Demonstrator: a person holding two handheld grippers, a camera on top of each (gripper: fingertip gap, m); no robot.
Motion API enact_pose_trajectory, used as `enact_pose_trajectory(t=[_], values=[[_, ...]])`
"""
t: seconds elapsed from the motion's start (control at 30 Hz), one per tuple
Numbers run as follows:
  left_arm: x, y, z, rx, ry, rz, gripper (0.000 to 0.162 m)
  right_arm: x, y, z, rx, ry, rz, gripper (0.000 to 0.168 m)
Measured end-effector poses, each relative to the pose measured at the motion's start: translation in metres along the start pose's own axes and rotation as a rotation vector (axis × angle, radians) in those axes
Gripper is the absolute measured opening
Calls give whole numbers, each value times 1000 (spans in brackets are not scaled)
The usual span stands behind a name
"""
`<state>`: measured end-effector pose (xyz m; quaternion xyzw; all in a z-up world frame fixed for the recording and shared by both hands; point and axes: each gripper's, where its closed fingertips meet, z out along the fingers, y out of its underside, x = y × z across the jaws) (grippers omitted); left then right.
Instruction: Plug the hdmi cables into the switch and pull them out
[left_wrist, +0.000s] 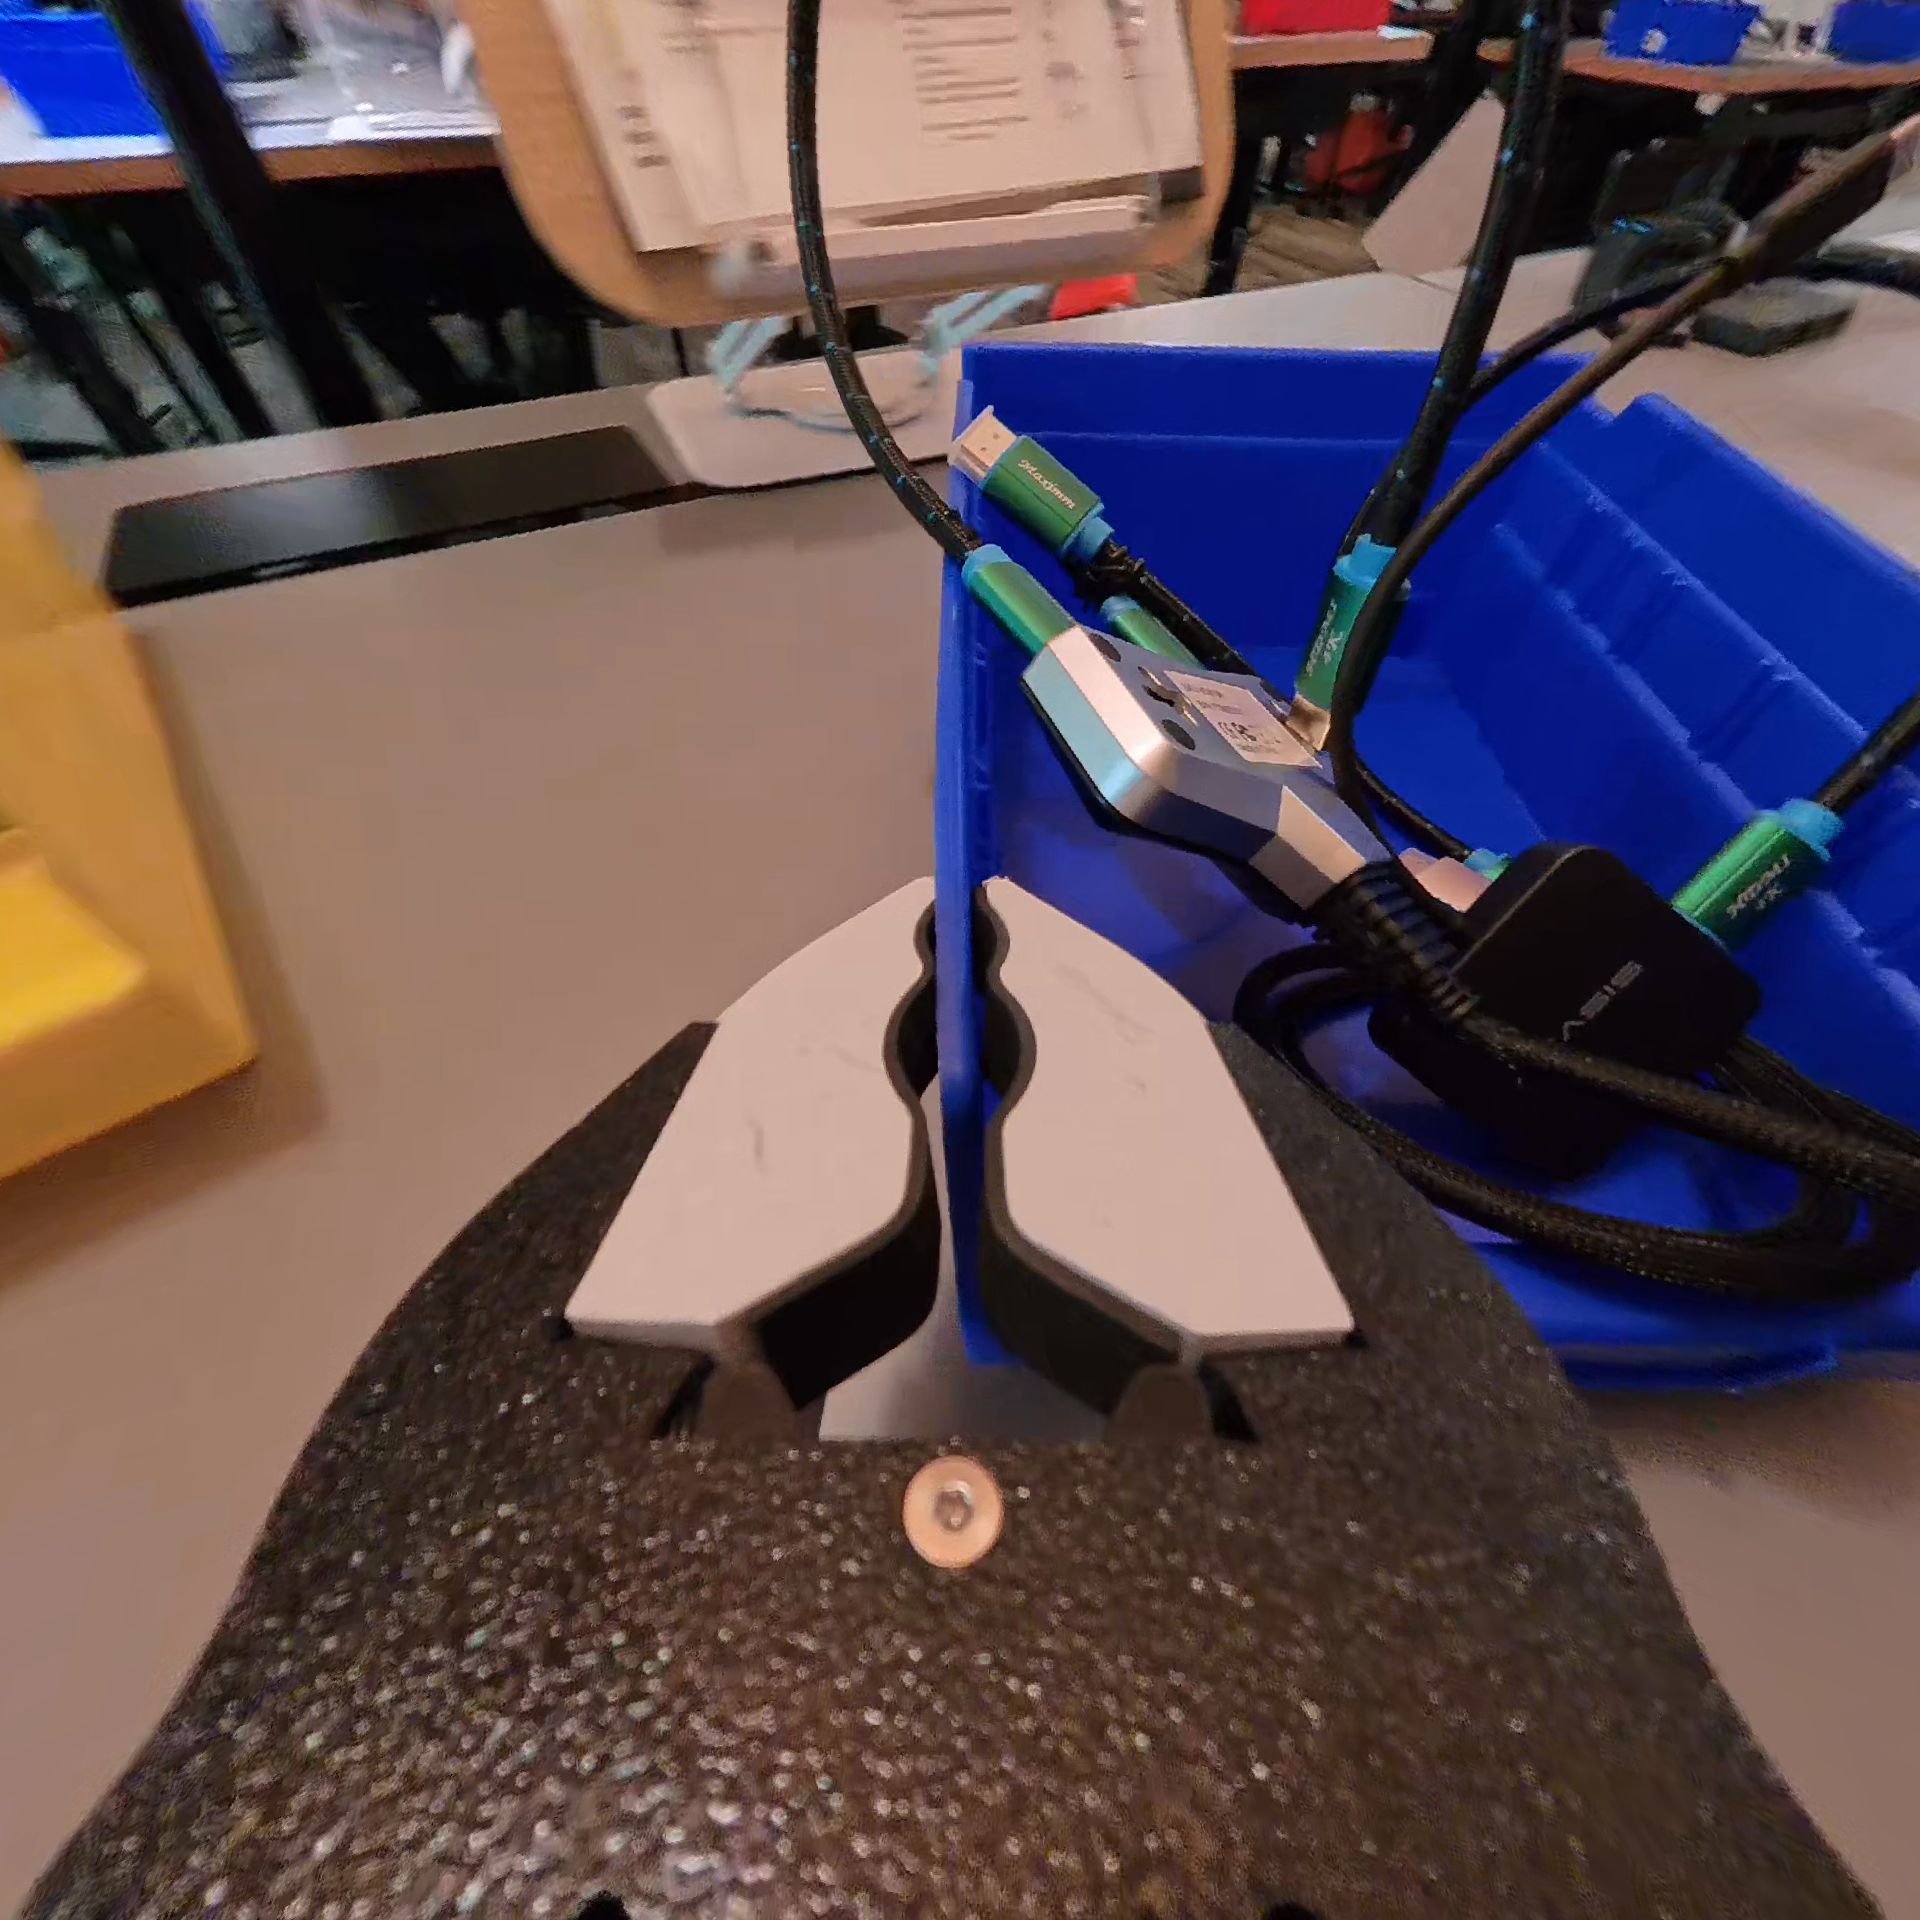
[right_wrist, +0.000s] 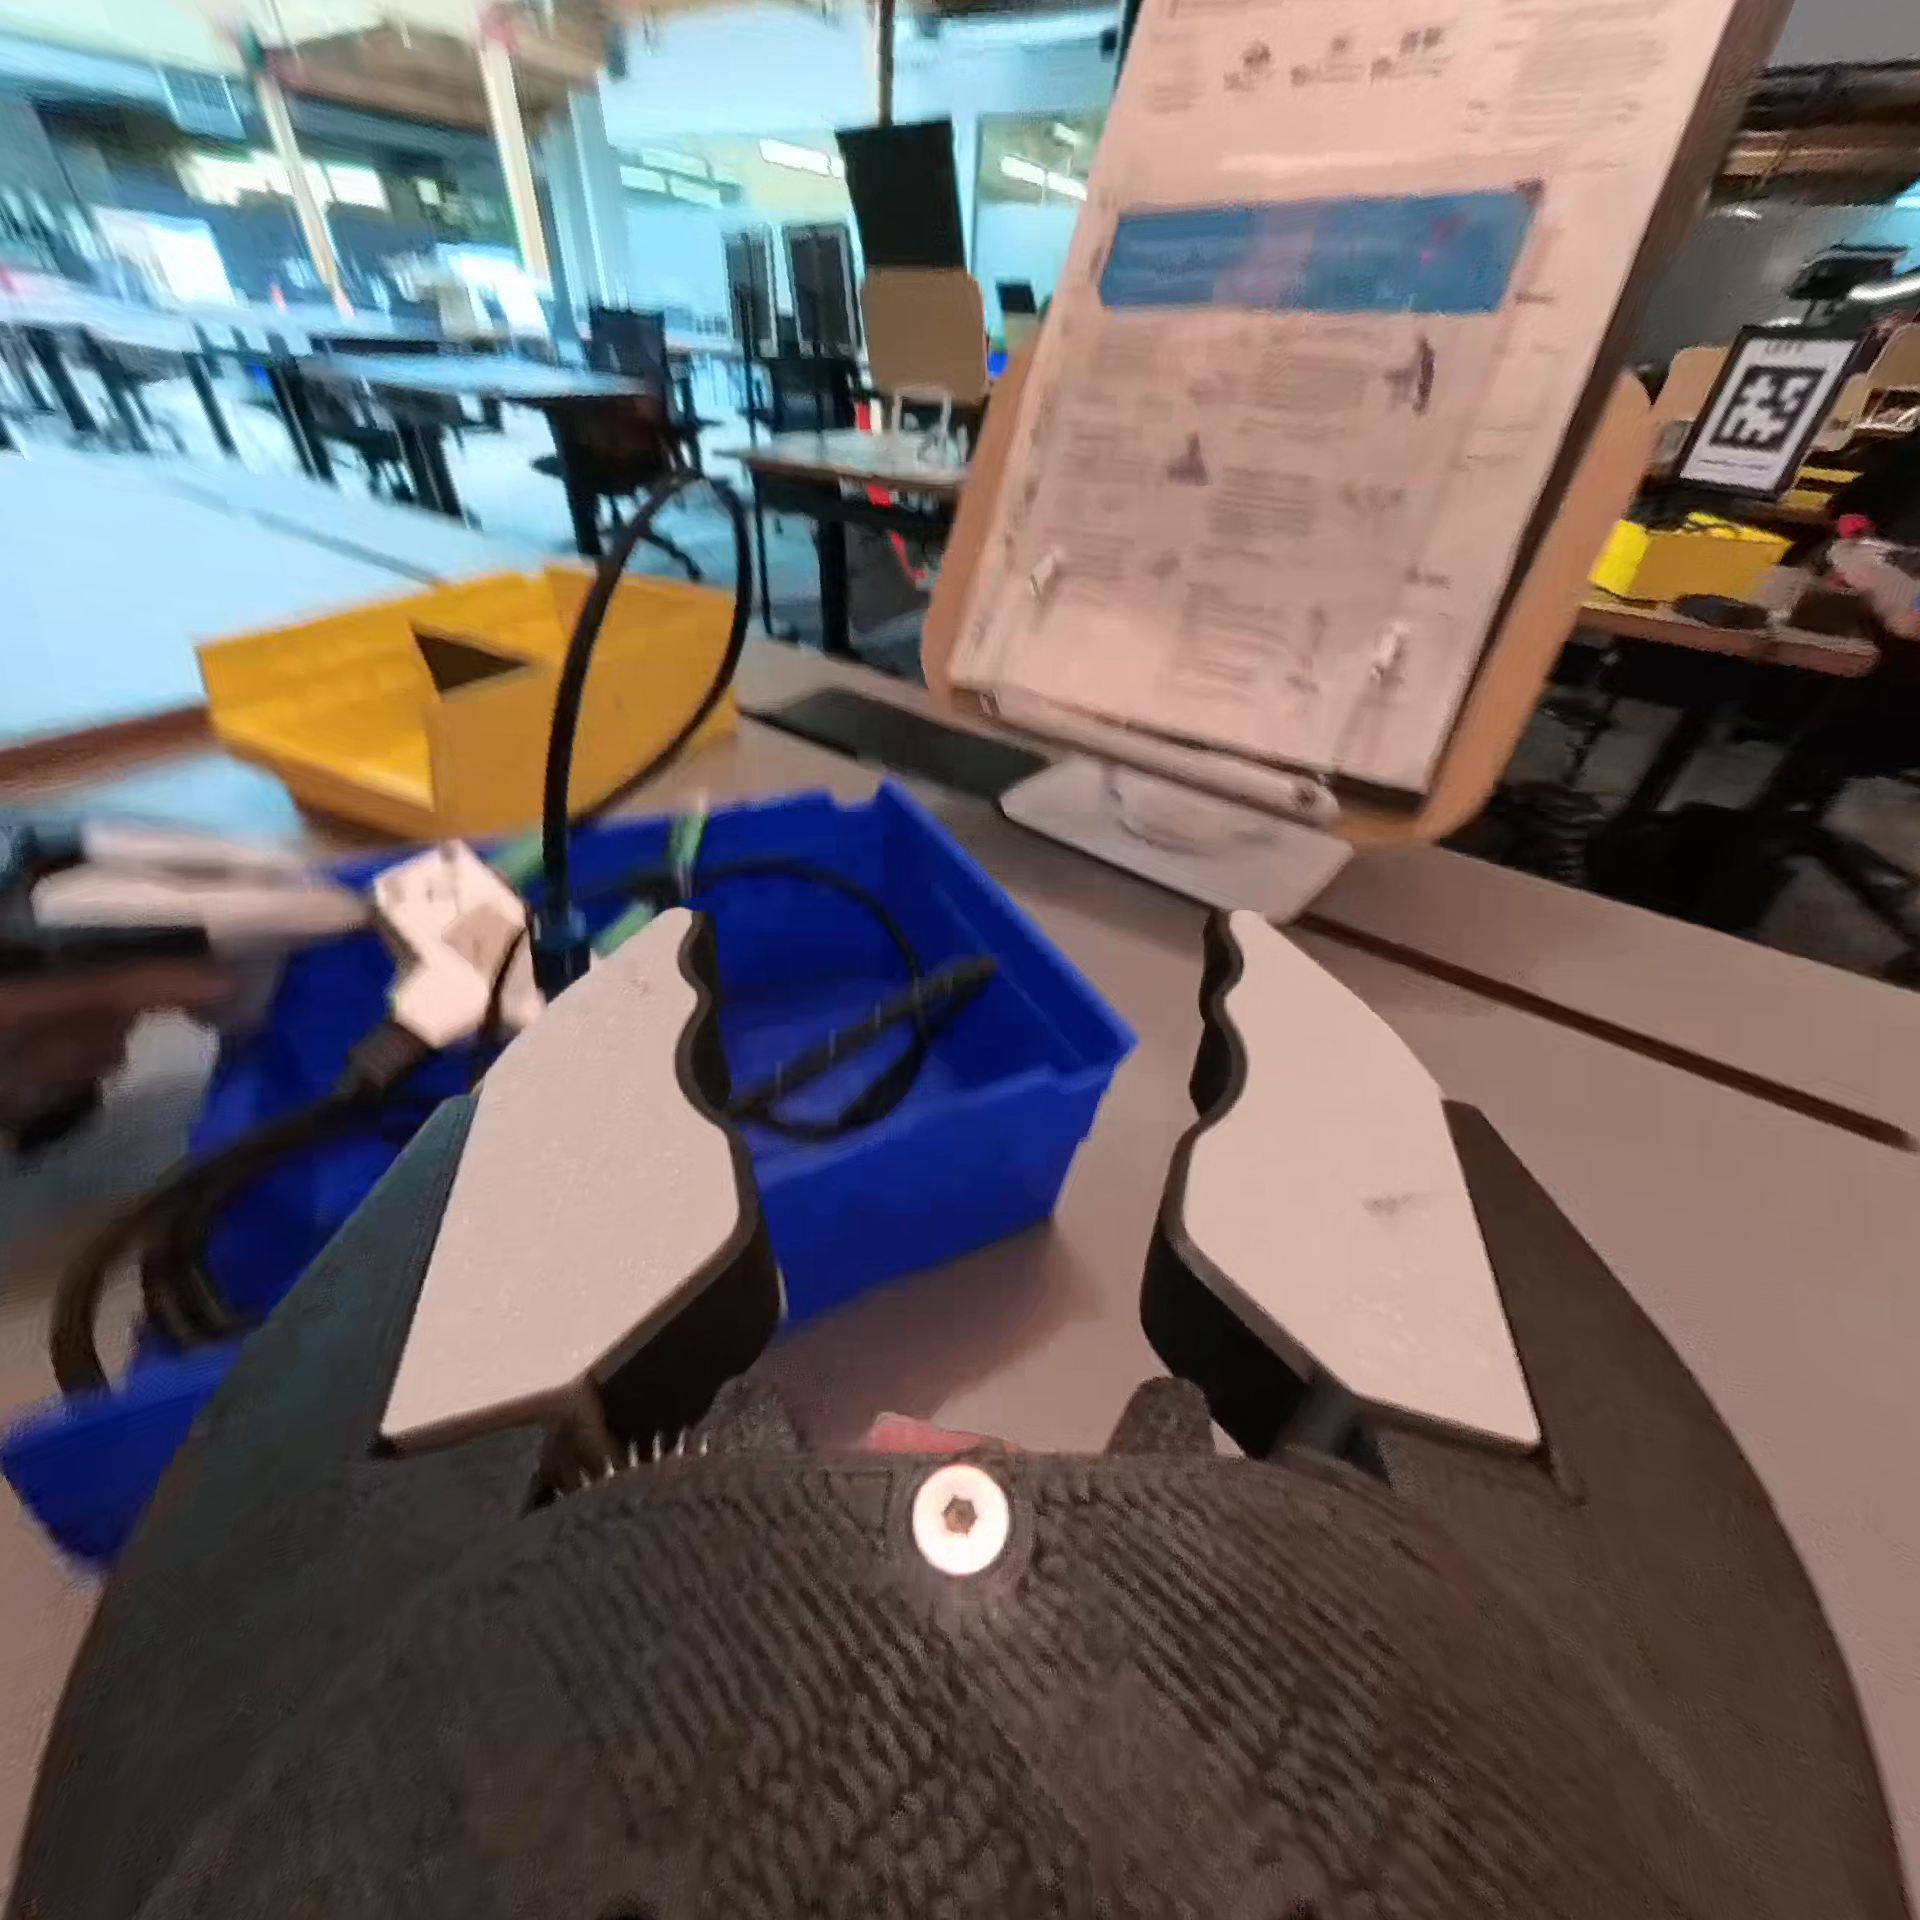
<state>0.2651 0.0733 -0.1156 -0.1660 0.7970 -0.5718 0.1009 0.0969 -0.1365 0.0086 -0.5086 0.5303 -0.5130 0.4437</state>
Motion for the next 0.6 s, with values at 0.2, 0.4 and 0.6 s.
enact_pose_trajectory(t=[0.2, 0.4, 0.6], values=[[-29, 8, -28, 33, -122, -92, 2, -96, -103, 155, -72, -257, 93, 100], [-35, 7, -26, 33, -159, -105, 2, -250, -103, 281, -333, -499, 170, 94], [-37, 7, -27, 74, -149, -166, 2, -317, -45, 356, -499, -366, -9, 90]])
